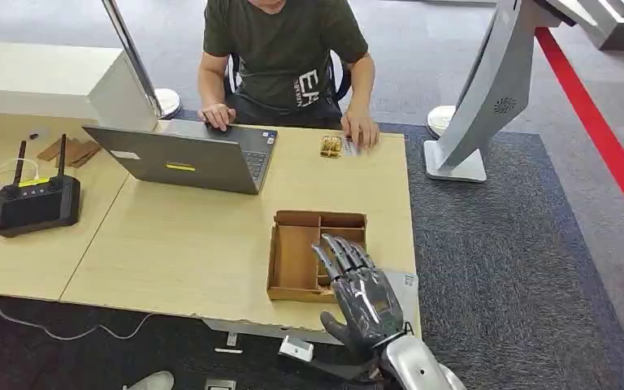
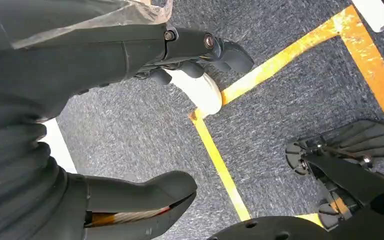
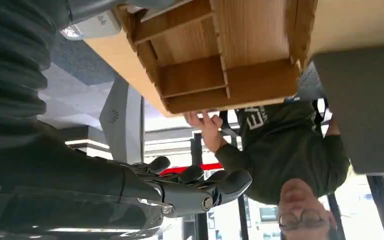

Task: Pass the card to the sensor for recognition and then transmit it.

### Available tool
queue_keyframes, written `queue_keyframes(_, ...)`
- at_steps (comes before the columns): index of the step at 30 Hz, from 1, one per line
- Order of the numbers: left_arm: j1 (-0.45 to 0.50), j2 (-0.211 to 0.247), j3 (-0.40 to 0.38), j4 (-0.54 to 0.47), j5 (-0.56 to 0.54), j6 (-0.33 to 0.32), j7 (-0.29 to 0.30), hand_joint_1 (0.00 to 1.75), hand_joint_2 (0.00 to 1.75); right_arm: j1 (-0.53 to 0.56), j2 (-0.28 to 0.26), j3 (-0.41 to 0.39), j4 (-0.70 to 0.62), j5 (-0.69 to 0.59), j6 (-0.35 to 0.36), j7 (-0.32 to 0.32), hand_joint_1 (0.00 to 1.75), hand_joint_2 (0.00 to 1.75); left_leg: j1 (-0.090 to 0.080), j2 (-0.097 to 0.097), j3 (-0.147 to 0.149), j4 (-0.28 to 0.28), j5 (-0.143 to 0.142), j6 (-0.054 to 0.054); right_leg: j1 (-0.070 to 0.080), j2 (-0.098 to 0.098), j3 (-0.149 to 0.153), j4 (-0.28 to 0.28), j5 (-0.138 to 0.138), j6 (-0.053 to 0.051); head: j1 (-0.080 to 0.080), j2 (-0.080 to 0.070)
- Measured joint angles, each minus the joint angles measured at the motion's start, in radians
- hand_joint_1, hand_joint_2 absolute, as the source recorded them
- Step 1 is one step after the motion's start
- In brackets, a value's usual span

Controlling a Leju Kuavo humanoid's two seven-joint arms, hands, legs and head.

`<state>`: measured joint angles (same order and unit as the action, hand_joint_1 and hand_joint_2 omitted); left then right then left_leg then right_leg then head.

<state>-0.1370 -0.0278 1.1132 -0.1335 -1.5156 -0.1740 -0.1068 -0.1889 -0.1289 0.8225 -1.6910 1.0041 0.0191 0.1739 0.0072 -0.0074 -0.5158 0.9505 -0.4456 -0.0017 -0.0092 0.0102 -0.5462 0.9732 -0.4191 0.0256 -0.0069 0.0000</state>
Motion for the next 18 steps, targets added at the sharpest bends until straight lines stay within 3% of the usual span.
queue_keyframes(11, 0.0, 0.0, 0.011, 0.0, -0.002, 0.009, 0.002, 0.0, 1.75, -0.01, 0.034, 0.04, 0.134, 0.041, 0.016, 0.023, 0.0, 1.75, 0.0, 0.0, 0.0, 0.0, 0.0, 0.0, 0.0, 0.0, 0.0, 0.0, 0.0, 0.0, 0.0, 0.0)
queue_keyframes(18, 0.0, 0.0, 0.018, 0.0, -0.008, 0.011, 0.002, 0.0, 1.75, -0.021, 0.052, 0.033, 0.236, 0.036, -0.034, 0.024, 0.0, 1.75, 0.0, 0.0, 0.0, 0.0, 0.0, 0.0, 0.0, 0.0, 0.0, 0.0, 0.0, 0.0, 0.0, 0.0)
